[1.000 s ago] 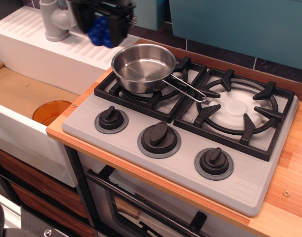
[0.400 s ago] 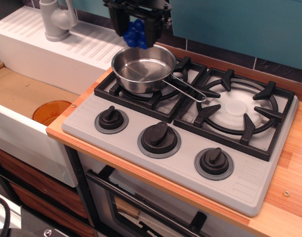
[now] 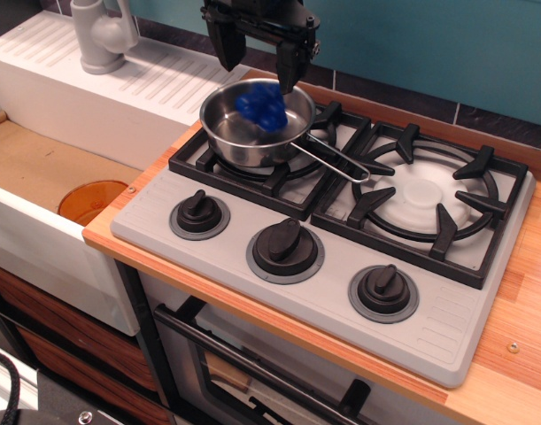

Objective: Put pan on stove and put blueberry in pan

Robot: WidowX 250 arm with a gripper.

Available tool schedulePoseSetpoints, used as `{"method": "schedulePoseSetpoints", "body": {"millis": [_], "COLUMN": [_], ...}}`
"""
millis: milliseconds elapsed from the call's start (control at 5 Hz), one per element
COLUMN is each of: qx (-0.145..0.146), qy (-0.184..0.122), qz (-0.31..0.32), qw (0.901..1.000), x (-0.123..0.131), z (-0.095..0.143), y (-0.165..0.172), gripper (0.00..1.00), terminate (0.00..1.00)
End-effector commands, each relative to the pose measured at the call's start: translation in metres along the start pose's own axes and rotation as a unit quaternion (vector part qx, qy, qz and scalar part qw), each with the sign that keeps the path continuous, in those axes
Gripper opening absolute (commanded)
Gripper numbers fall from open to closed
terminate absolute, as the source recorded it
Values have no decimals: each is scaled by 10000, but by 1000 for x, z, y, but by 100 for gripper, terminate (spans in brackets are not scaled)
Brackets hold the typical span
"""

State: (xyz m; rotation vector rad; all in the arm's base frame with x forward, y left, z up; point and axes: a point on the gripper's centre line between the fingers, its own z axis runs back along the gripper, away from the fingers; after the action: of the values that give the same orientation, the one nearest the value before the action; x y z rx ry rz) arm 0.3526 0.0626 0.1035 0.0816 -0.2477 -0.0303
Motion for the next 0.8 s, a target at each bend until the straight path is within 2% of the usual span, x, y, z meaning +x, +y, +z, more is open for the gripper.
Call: {"method": "schedulePoseSetpoints", "body": {"millis": [0,200,400,600], "qx": [170,286,272,59], "qy": [-157,-101,-22,151], "qz": [-37,-22,45,136], "qw": [9997,9995,9996,9998], "x": [6,4,3,2], "z": [18,26,35,45], "y": [2,2,-1,-5], "gripper": [100,100,100,100], "terminate": [0,0,0,0]}}
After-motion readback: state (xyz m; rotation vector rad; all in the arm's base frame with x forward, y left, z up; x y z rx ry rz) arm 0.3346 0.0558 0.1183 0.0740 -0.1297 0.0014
